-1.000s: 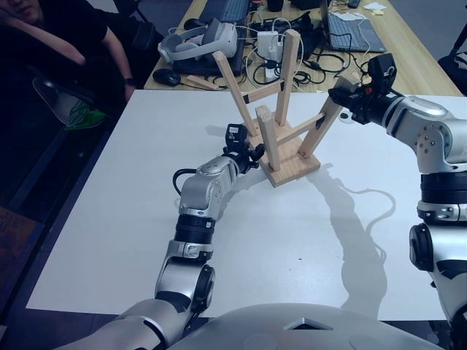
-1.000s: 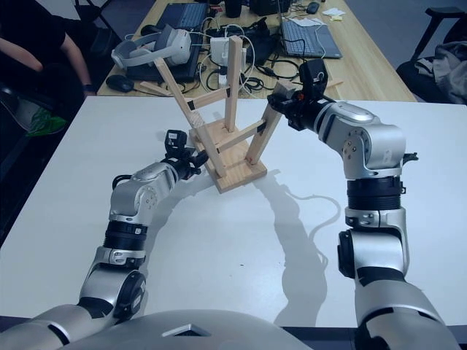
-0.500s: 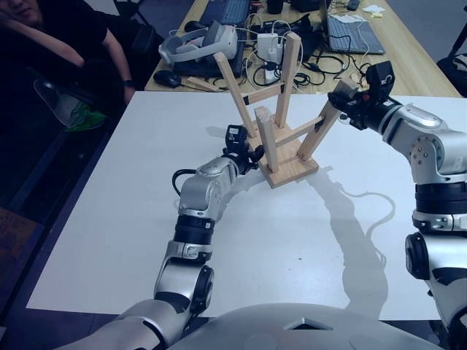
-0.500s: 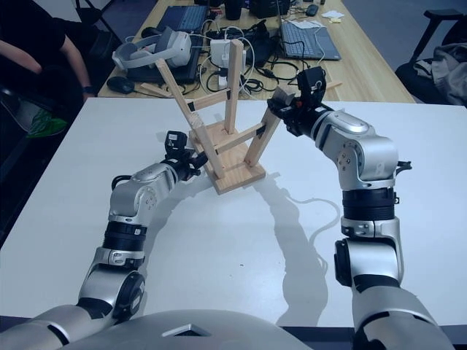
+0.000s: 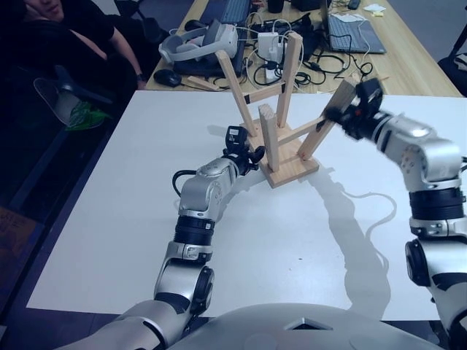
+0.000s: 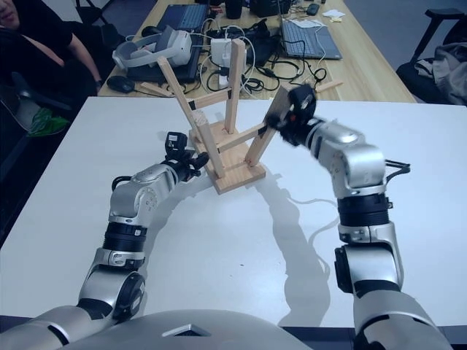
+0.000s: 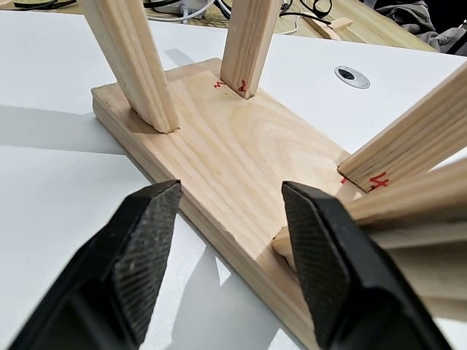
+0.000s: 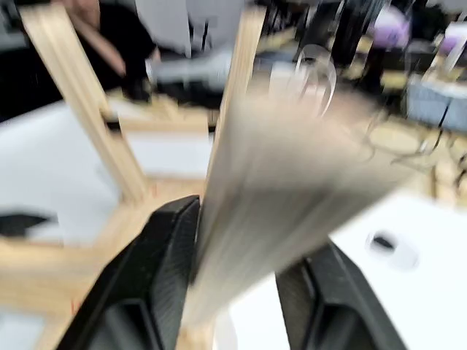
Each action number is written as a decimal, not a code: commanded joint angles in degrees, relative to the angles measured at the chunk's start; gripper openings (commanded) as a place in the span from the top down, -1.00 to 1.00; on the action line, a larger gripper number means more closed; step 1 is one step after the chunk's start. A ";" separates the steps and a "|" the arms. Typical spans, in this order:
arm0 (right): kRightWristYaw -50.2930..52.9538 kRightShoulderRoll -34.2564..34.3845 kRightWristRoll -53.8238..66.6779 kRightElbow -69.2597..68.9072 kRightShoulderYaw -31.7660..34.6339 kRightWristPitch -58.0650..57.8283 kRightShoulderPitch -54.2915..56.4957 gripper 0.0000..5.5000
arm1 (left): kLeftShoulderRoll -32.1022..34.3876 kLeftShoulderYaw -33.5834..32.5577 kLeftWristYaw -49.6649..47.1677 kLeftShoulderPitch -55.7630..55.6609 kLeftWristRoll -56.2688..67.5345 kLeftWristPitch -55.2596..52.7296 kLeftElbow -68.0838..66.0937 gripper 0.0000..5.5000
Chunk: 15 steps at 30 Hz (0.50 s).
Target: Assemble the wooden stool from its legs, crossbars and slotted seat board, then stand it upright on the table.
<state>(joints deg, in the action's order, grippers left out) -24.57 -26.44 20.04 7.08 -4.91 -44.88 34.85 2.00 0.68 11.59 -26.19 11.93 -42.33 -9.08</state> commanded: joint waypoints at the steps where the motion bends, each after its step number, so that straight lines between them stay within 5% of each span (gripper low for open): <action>1: -1.81 -1.69 -3.88 1.50 -6.15 -6.91 -2.06 0.15 | -0.18 0.19 -0.28 0.06 -0.08 -0.52 0.56 0.07; 4: -2.11 -0.35 -3.86 0.59 -6.92 -8.95 -2.68 -0.02 | -0.36 0.23 -0.33 -0.08 -0.07 -0.46 0.45 0.07; 7: 0.77 4.03 -1.65 0.00 0.32 -3.49 -1.50 -0.14 | -0.38 0.11 -0.36 0.14 -0.07 -0.42 0.51 0.07; 11: 3.80 8.84 2.23 -0.22 9.65 1.35 1.99 -0.14 | -0.65 0.22 -0.41 0.21 -0.11 -0.08 0.38 0.07; 15: 3.83 8.97 1.63 -0.78 10.21 2.66 2.93 -0.14 | -0.76 0.14 -0.42 -0.04 -0.10 0.06 0.14 0.07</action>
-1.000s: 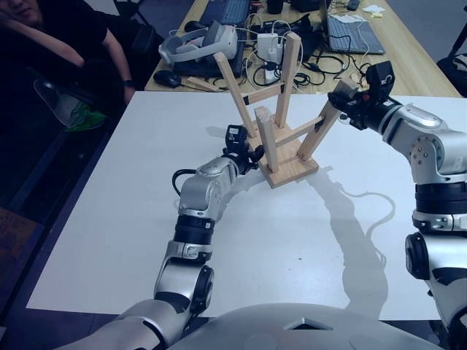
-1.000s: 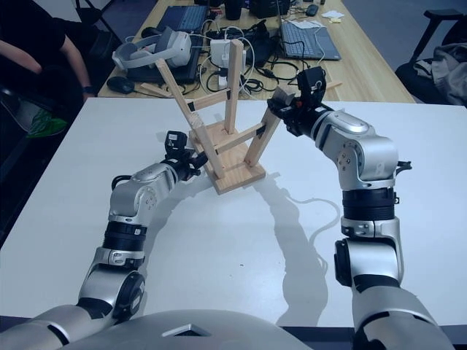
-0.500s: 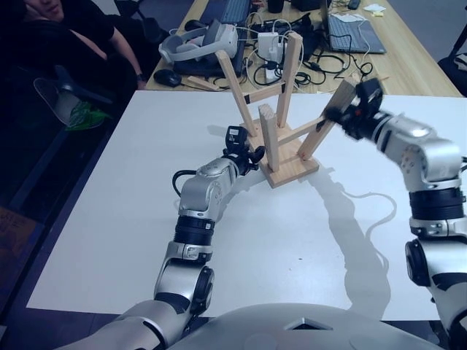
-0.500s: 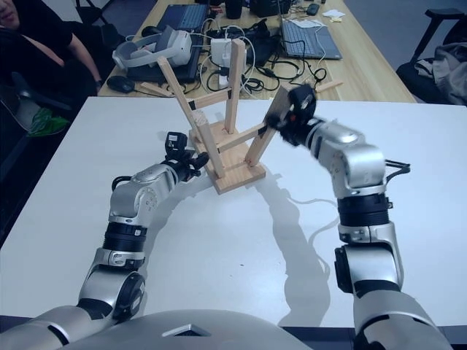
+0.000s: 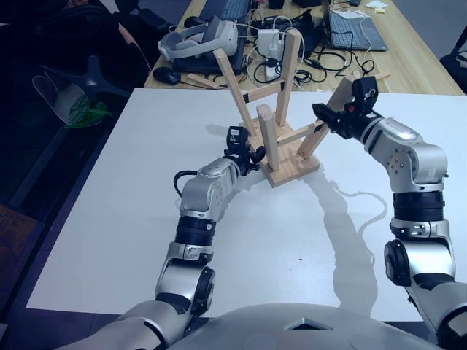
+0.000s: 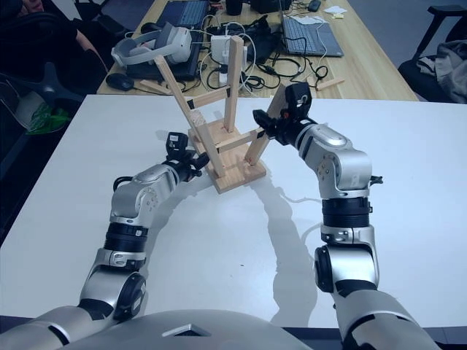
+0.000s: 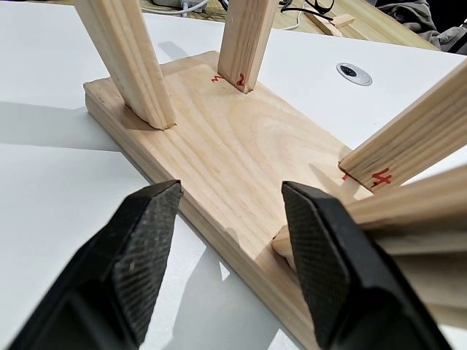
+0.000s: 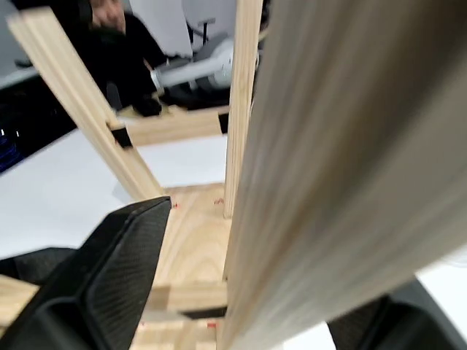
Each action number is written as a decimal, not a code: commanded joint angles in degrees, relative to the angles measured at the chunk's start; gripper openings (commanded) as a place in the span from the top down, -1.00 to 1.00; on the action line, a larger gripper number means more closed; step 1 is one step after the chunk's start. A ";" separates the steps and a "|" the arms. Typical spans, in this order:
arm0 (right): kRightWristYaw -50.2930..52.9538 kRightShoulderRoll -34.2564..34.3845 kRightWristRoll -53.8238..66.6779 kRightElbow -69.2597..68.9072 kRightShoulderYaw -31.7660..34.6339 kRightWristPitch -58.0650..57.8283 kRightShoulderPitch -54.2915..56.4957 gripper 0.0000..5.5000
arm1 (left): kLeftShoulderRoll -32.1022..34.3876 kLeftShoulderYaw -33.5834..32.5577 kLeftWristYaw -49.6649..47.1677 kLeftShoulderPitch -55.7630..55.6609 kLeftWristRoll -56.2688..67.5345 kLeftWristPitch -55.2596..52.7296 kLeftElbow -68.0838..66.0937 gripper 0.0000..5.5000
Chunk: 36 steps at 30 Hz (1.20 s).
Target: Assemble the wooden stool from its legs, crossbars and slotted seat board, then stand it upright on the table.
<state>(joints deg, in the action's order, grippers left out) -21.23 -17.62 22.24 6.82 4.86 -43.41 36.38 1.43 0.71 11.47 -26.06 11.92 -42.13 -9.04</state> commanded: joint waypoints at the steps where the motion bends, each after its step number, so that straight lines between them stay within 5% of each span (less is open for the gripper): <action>1: 0.81 -0.25 -1.43 -0.22 0.32 1.84 1.37 -0.14 | -0.22 0.09 -0.34 -0.16 -0.11 -0.12 0.11 0.07; 16: 3.34 -0.51 -7.56 -5.80 1.51 26.96 12.59 -0.14 | -0.16 -0.22 -0.52 -0.24 -0.23 0.55 -0.32 0.07; 20: 3.93 2.93 -4.48 -12.90 -3.06 15.41 11.75 0.09 | -1.58 -3.60 -4.17 -1.39 0.08 4.23 -0.34 0.07; 28: 13.57 12.10 2.85 -10.06 -3.92 -29.91 -8.01 0.66 | -3.49 -12.65 -13.31 -5.38 1.84 12.89 -1.44 0.07; 33: 16.41 15.29 1.65 -10.77 -3.45 -29.22 -8.51 0.98 | -4.67 -12.75 -14.68 -4.73 2.48 12.45 -0.68 0.07; 36: 15.15 14.37 -0.89 -13.74 -6.61 -19.34 -8.39 0.99 | -4.47 -12.82 -14.83 -4.54 2.56 13.28 -1.18 0.07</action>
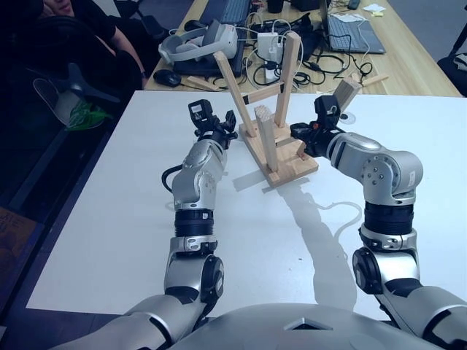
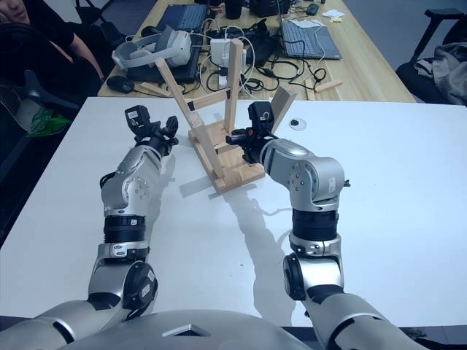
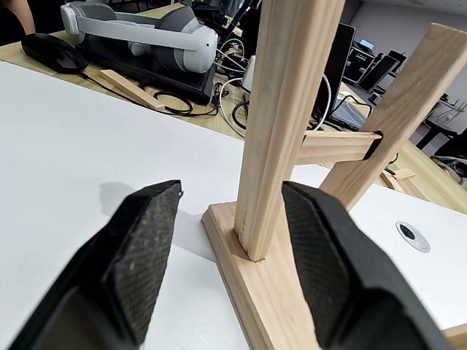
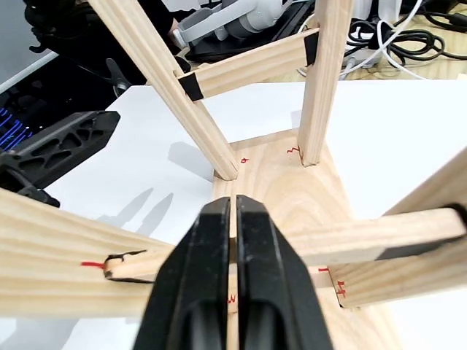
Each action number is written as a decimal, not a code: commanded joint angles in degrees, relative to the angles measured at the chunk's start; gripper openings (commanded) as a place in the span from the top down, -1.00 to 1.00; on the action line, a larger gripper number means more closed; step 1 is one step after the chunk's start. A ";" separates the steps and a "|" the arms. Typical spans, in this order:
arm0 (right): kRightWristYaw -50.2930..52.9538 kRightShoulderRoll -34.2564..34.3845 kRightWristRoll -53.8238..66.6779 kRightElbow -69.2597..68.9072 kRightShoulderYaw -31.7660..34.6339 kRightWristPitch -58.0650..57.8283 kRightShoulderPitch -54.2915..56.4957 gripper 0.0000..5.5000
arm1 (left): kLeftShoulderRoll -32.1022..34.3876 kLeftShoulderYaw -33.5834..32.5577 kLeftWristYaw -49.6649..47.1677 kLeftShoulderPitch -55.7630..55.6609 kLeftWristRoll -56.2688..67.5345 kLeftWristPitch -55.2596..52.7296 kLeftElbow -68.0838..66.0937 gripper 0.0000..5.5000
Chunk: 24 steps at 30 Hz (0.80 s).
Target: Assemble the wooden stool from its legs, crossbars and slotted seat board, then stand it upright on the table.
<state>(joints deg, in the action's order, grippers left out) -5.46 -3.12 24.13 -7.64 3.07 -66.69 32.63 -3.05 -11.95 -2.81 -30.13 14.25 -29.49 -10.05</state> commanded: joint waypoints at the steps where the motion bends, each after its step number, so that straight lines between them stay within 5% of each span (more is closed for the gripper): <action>1: -1.03 -0.55 -4.46 -0.80 -5.85 9.29 -4.25 0.99 | 0.26 -0.50 -0.63 -0.42 0.13 1.85 -0.42 0.07; 7: -4.46 -0.41 -11.74 -8.33 -10.43 36.00 1.36 0.99 | -0.12 -4.19 5.24 -3.14 6.13 14.70 2.01 0.07; 14: -16.73 4.38 -8.33 -1.85 -19.75 34.63 12.33 0.99 | 16.40 -20.33 -0.60 -13.62 8.57 30.71 -17.03 0.07; 24: -14.31 14.38 -12.95 23.60 -22.18 40.52 18.04 0.99 | 16.85 -18.08 0.84 -10.17 6.81 37.13 -26.32 0.07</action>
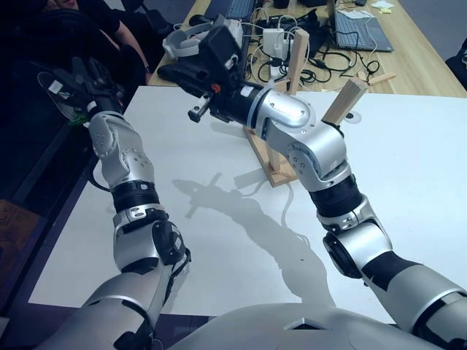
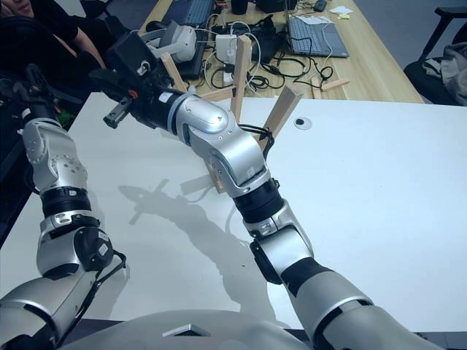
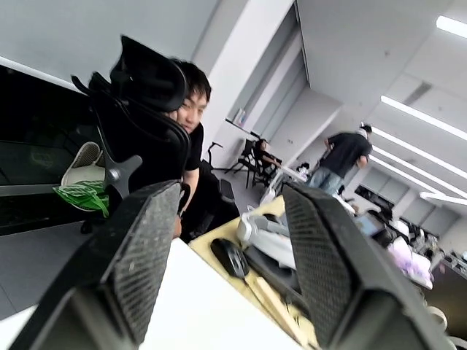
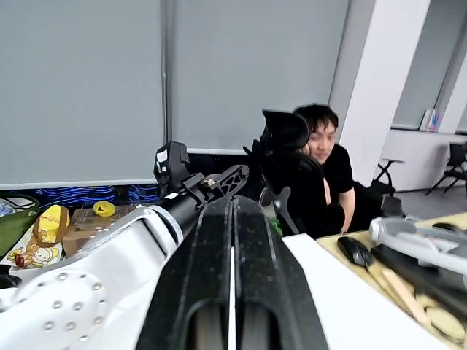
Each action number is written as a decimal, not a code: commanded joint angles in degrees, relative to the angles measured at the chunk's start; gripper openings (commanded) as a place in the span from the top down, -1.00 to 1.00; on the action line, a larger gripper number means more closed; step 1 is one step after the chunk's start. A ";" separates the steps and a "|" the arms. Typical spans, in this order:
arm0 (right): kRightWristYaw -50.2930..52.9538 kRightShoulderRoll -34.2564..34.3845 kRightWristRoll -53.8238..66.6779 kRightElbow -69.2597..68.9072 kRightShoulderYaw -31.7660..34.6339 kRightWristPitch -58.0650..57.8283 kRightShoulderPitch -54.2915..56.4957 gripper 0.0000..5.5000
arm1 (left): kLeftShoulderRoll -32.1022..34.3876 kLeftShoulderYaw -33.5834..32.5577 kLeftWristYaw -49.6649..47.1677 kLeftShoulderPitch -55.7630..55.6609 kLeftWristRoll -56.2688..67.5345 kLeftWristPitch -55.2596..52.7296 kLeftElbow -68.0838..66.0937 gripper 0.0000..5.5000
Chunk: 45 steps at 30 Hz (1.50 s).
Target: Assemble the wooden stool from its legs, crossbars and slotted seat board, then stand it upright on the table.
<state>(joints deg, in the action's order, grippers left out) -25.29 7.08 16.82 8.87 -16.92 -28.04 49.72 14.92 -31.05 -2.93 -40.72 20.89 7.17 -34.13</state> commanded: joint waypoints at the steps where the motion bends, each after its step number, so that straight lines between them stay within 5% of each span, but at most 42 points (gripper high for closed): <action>1: 6.73 3.59 -7.48 8.34 -3.40 2.03 0.08 0.99 | -1.08 1.07 1.21 0.25 0.49 0.44 -2.95 0.07; 13: 8.00 -13.90 -21.09 -21.27 -8.74 -1.08 -20.94 0.99 | 0.36 0.18 2.86 0.60 2.06 1.99 -7.97 0.07; 35: 13.46 -24.85 -28.30 -9.59 6.73 -2.41 -20.55 0.99 | 1.24 2.68 4.09 -1.41 0.85 3.04 -10.44 0.07; 45: 15.46 -26.64 -31.27 -11.26 8.94 -5.98 -24.02 0.99 | -5.96 6.69 0.81 1.73 1.27 -3.22 0.67 0.07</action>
<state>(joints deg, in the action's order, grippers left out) -10.52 -18.23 -13.05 -1.63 -8.91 -32.41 27.65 10.46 -25.45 -1.04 -40.70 22.38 5.75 -36.11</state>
